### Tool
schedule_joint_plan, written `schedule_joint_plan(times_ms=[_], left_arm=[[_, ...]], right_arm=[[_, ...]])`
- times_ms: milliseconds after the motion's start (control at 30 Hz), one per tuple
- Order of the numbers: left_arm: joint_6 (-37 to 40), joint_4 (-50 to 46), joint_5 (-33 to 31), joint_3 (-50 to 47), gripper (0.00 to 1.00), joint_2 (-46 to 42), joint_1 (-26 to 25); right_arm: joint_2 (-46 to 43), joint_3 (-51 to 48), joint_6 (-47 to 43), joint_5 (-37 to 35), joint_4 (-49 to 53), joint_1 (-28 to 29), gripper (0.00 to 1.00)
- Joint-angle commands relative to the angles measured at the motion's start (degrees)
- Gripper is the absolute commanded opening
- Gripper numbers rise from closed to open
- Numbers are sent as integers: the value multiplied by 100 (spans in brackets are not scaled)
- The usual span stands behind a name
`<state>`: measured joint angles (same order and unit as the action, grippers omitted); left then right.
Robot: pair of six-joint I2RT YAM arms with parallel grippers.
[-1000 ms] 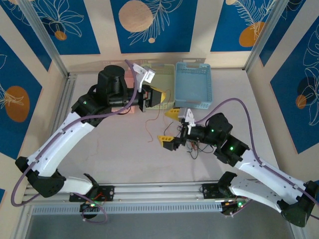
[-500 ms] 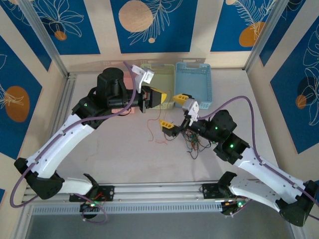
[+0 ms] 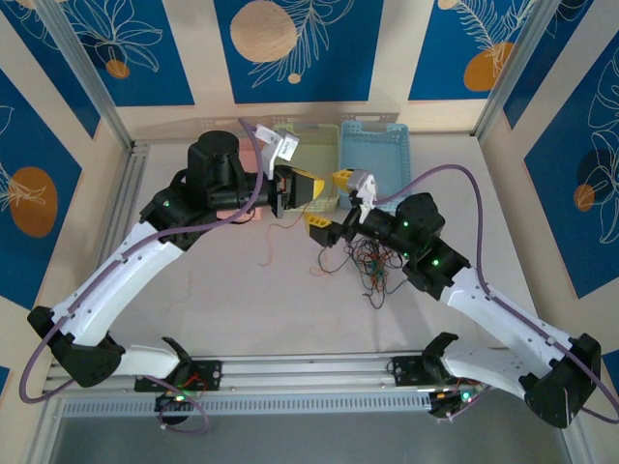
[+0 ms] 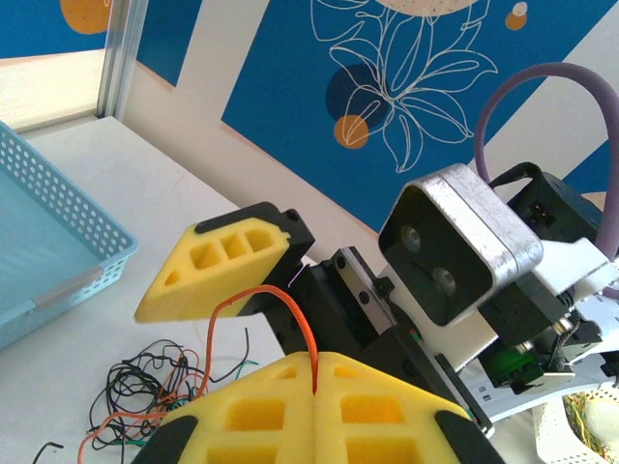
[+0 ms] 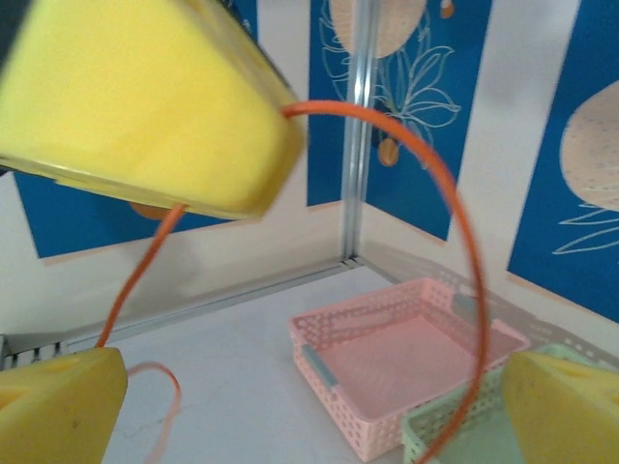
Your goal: Untangle the cables
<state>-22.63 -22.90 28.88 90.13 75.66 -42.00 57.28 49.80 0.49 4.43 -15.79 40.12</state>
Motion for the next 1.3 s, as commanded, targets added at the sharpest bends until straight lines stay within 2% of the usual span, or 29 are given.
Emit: schedule_joint_plan(times_ms=[0,233,500,667,800,933,1067,1167,1200,1233,1267], left_arm=[[-47,142,77,-30,0,-109,57],[72,-4,-9,14,0,-152,54],[76,24,-42,-105,0,-269,54],[14,90,-13,-168,0,-289,59],[-55,170,2,-246,0,-307,58],[-83,189,9,-263,0,-295,58],[-78,181,-6,-285,0,-315,55],[-90,190,-19,-324,0,-345,58],[-91,197,-30,-337,0,-350,53],[-82,173,-66,-362,5,-369,58],[-75,159,-121,-385,15,-399,55]], right_arm=[[147,287,3,209,-179,183,100],[231,371,115,322,-33,347,92],[-121,38,633,484,-157,145,98],[-34,87,755,108,-73,159,90],[179,153,981,274,-234,169,81],[352,270,1030,121,-234,309,72],[390,237,1036,-66,-267,340,54],[356,215,1036,-205,-250,325,25],[345,223,1036,-260,-204,308,11],[336,250,1041,-299,-116,287,0],[320,284,1032,-340,-28,258,0]])
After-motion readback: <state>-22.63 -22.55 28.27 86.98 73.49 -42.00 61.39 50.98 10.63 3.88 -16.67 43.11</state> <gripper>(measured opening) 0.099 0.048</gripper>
